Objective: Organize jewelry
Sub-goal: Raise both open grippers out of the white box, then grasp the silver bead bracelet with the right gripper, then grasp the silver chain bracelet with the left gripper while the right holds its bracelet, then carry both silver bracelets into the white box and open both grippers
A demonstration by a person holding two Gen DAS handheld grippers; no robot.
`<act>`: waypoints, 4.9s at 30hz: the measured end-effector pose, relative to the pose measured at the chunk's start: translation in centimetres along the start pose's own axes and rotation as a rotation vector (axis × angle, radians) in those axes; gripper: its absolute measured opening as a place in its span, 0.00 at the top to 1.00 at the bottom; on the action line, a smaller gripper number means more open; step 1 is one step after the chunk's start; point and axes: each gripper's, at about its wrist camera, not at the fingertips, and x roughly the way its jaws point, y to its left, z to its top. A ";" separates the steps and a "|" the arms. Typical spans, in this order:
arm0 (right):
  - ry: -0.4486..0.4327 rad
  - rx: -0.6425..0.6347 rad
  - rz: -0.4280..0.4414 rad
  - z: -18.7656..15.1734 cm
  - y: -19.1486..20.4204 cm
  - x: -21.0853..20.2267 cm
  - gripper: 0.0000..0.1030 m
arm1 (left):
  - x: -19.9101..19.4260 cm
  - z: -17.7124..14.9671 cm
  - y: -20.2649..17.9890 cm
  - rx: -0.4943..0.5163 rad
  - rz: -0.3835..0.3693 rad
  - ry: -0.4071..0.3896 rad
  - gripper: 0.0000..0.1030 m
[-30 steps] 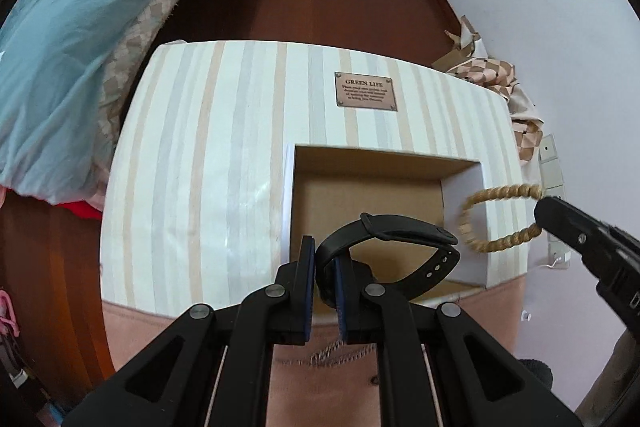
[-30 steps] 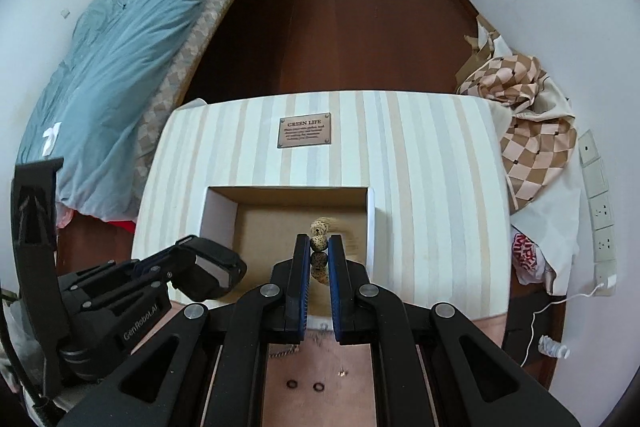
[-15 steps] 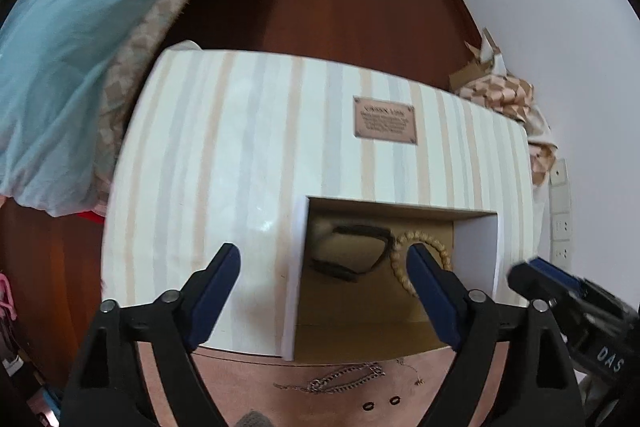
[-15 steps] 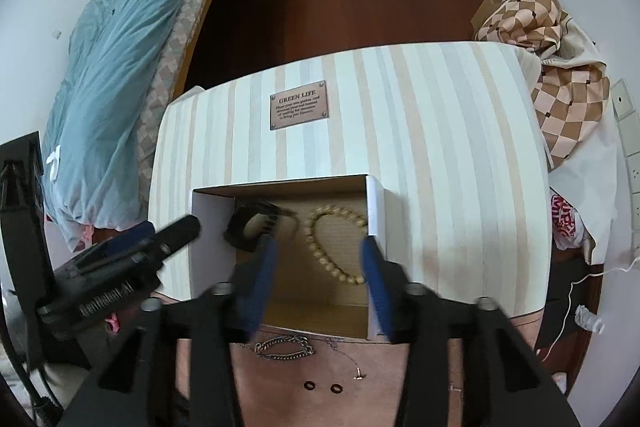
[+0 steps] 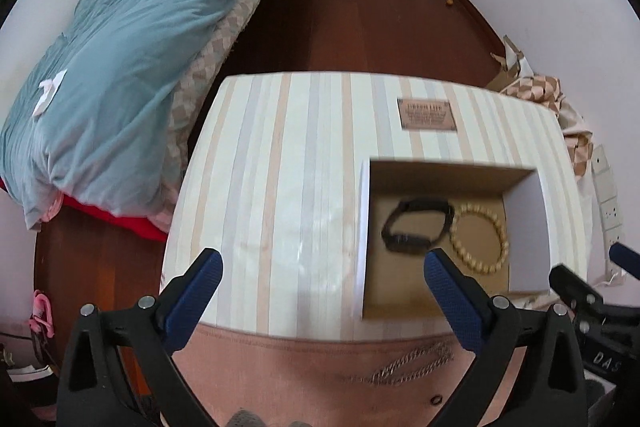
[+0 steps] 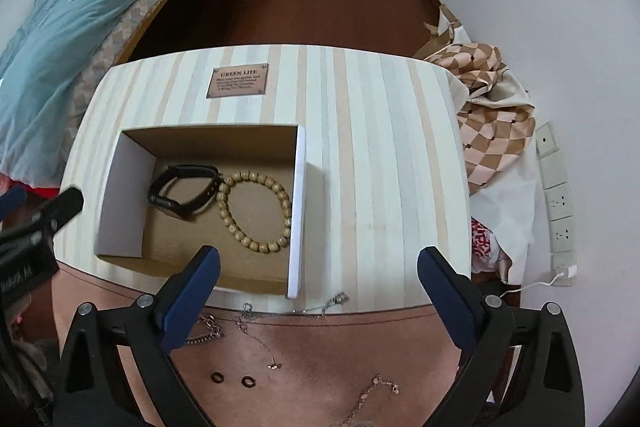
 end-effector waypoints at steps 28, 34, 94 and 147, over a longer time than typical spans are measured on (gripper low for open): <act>-0.298 0.022 0.033 -8.6 1.1 -16.5 0.03 | -15.9 -8.3 1.9 0.005 -0.014 -0.253 0.00; -0.317 0.034 0.078 -10.1 1.0 -18.1 0.03 | -16.8 -9.3 2.3 -0.023 -0.008 -0.251 0.00; -0.051 0.445 0.279 -16.7 -10.3 1.5 1.00 | 6.0 -11.2 -12.4 0.355 -0.129 0.079 0.28; -0.290 0.068 0.409 -1.4 -0.3 -12.4 0.99 | -10.3 -0.8 0.9 0.056 -0.429 -0.205 0.95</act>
